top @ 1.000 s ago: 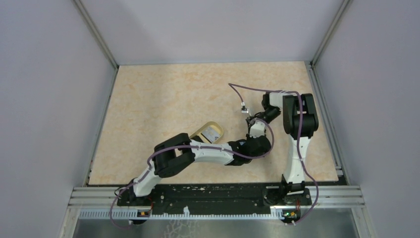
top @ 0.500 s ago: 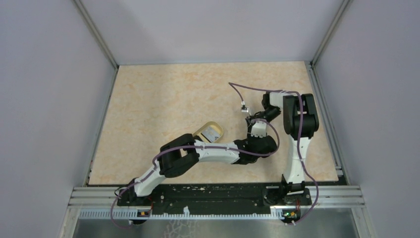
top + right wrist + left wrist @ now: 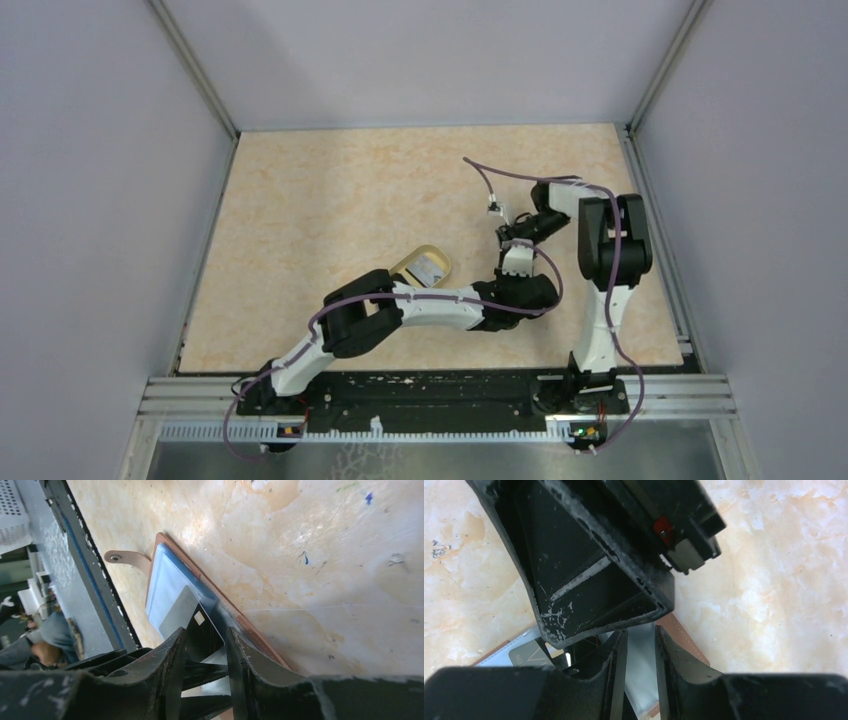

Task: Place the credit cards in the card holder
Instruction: Insert the credit card into the card holder.

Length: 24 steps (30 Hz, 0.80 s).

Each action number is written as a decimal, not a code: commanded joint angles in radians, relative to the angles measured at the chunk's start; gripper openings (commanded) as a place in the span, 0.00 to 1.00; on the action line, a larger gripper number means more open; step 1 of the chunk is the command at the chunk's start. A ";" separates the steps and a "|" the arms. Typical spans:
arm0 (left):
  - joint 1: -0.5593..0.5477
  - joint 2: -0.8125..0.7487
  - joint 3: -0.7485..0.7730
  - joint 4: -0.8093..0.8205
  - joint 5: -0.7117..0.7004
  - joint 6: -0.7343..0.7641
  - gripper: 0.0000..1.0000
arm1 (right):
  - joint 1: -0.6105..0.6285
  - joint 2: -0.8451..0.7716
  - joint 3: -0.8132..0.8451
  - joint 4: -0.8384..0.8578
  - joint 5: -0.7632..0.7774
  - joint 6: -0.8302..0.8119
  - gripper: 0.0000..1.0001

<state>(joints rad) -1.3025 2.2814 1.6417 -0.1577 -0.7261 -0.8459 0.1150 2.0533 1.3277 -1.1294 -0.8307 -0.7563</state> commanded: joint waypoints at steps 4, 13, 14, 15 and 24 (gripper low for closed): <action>0.003 -0.023 -0.019 -0.063 -0.053 -0.061 0.34 | -0.019 -0.174 -0.046 0.117 0.000 0.050 0.37; 0.003 -0.174 -0.190 0.175 0.023 0.059 0.41 | -0.032 -0.350 -0.189 0.298 0.034 0.140 0.25; 0.003 -0.196 -0.218 0.227 0.041 0.088 0.43 | -0.032 -0.359 -0.193 0.302 0.036 0.142 0.25; 0.003 -0.215 -0.243 0.269 0.060 0.117 0.44 | -0.034 -0.367 -0.195 0.308 0.037 0.147 0.25; 0.003 -0.366 -0.423 0.484 0.173 0.250 0.50 | -0.031 -0.428 -0.262 0.379 0.045 0.153 0.14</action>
<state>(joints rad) -1.3003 1.9854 1.2865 0.1715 -0.6239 -0.6830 0.0879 1.7012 1.0946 -0.8135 -0.7822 -0.6086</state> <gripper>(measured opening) 0.479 0.161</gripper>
